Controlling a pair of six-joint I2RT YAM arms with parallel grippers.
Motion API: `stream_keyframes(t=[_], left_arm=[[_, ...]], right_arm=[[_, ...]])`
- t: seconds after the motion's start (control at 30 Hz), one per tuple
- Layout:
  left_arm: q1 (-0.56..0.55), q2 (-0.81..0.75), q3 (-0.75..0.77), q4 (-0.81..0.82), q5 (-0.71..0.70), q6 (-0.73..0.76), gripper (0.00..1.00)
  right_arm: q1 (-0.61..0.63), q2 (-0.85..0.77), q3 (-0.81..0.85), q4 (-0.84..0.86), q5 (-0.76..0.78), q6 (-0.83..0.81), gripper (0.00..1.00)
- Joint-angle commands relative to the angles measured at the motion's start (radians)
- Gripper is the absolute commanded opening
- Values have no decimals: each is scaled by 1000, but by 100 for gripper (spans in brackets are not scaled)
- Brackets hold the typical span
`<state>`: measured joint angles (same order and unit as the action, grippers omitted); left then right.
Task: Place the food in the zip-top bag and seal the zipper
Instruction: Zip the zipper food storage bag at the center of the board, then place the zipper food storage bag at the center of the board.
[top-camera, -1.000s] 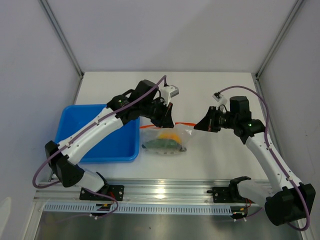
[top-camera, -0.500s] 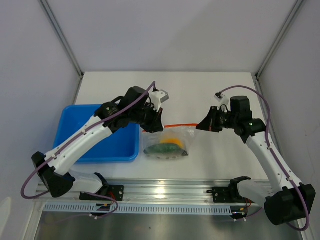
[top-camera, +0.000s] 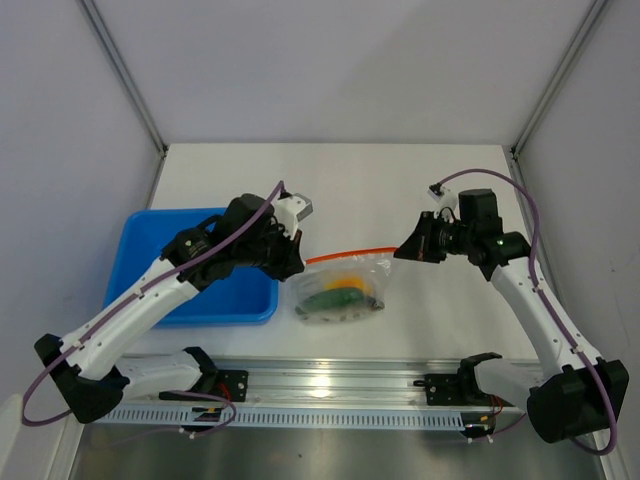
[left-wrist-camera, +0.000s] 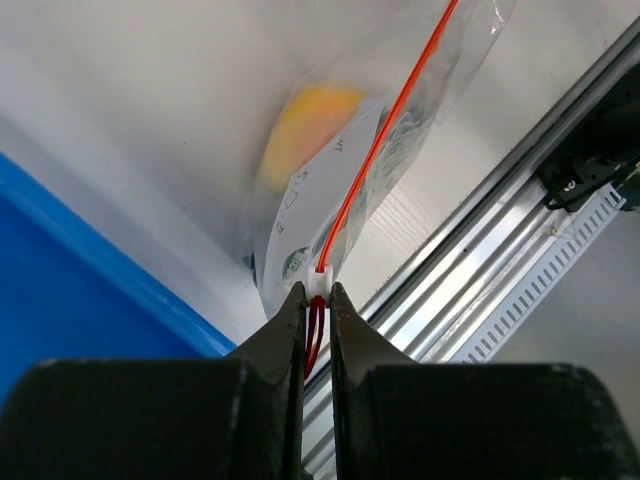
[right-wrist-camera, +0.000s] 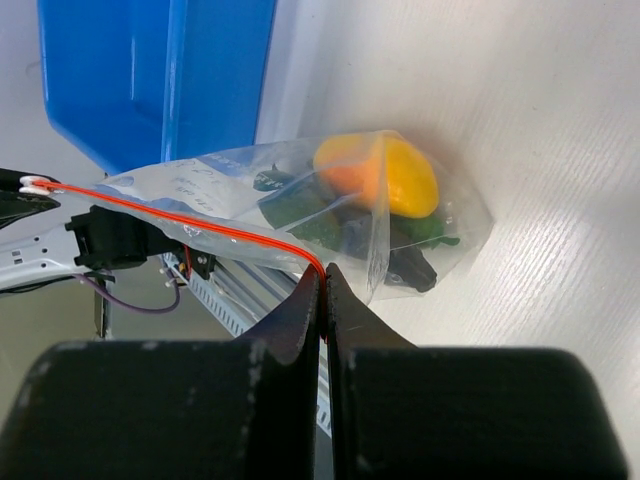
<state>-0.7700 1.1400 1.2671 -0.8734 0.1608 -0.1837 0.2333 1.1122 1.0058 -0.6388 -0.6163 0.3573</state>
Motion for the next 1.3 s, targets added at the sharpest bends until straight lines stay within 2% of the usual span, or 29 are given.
stream_keyframes(t=[0.0,0.3,0.37,0.4,0.43,0.53,0.57,0.6,0.67,0.73,0.87,1.07,1.27], left_arm=[[14,-63,-29,-15,-79,-14,1],[20,-95,-51,-26,-133,-49,1],[21,-94,-49,-21,-148,-59,7],[23,-88,-45,-13,-152,-63,23],[26,-83,-38,-6,-138,-63,26],[37,-48,-9,49,-124,-75,63],[37,-31,3,57,-130,-83,93],[40,12,20,62,-136,-89,99],[41,53,95,47,-153,-92,99],[41,82,142,21,-231,-94,99],[41,23,137,43,-334,-86,99],[41,-115,20,140,-276,-103,99],[40,-161,-12,88,-241,-129,99]], right_arm=[[-9,8,43,-13,62,-35,0],[-9,20,45,-18,73,-38,0],[-11,28,48,-15,70,-37,0],[-12,31,50,-13,69,-37,0],[-14,38,51,-10,66,-35,0],[-17,49,63,7,55,-29,0],[-17,61,69,10,53,-26,0],[-17,69,76,11,56,-24,0],[-17,89,106,2,79,-24,0],[-22,135,135,-19,124,-24,0],[-61,253,243,-45,196,-1,0],[-190,494,407,-68,265,68,0],[-295,768,637,-142,295,66,0]])
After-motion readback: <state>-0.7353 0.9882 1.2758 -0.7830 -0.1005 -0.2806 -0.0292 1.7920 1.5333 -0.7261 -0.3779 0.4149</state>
